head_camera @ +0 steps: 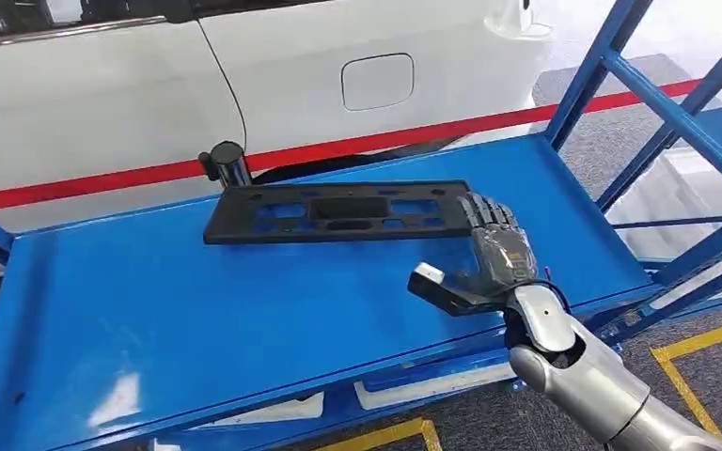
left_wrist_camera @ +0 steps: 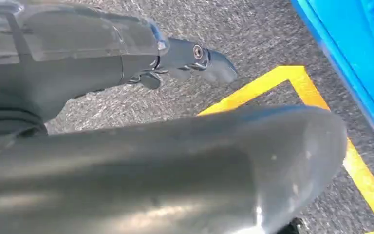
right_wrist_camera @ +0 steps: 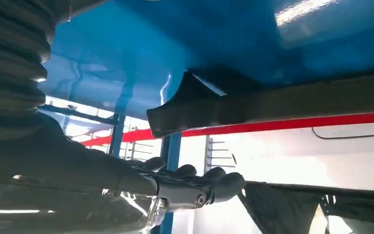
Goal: Take the parts from the cabinet and place them on the table.
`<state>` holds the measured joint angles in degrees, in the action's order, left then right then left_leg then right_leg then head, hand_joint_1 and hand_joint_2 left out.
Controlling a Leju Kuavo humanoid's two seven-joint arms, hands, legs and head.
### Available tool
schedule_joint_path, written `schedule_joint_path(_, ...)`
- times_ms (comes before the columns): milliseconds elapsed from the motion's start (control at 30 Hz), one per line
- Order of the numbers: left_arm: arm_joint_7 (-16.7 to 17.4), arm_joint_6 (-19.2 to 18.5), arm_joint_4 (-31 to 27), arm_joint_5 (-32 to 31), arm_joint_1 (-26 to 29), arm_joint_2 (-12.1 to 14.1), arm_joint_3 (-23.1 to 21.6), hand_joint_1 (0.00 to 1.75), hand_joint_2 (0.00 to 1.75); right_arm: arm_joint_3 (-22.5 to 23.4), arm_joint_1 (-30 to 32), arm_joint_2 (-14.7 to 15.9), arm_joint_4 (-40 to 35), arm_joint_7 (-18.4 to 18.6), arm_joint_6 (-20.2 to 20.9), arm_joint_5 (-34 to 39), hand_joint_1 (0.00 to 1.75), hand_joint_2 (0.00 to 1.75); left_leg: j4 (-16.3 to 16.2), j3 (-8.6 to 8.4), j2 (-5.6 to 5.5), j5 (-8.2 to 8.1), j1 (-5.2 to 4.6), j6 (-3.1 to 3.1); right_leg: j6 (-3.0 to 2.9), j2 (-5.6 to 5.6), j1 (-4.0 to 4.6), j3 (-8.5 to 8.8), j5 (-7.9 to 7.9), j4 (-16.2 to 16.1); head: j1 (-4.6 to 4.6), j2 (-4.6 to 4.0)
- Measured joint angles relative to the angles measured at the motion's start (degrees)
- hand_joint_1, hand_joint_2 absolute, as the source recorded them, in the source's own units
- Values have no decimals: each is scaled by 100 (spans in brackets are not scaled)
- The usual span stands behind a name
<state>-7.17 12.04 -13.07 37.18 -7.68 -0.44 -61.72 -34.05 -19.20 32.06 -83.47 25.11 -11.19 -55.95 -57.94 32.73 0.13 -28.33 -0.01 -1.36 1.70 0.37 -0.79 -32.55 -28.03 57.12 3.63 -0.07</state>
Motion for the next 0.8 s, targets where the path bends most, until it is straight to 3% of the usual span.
schedule_joint_path(100, -2, -7, 0, 0, 0, 2, 0, 0, 0, 20, 9, 0, -7, 2, 0, -2, 0, 175, 12, -1, -6, 2, 18, 88, -26, -5, 15, 0, -16, 11, -2, 0)
schedule_joint_path(500, -13, -57, 2, 2, 2, 4, 0, 0, 0, 28, 28, 2, -11, 4, 0, -13, 0, 175, 12, 4, -11, 0, -13, 96, -28, -5, -22, 6, -17, 7, 24, 0)
schedule_joint_path(667, -22, -63, 2, 17, 2, 15, 0, 0, 0, 28, 40, 0, -13, 4, 2, -22, 0, 175, -28, 21, -12, -35, -45, 40, 7, -8, -41, 9, -11, -7, 13, 0)
schedule_joint_path(800, -28, -72, 2, 24, 3, 22, 0, 0, 0, 28, 41, 0, -31, 7, 2, -31, 0, 175, -41, 29, -13, -47, -80, -26, 88, -7, -79, 28, 6, -40, 2, 0)
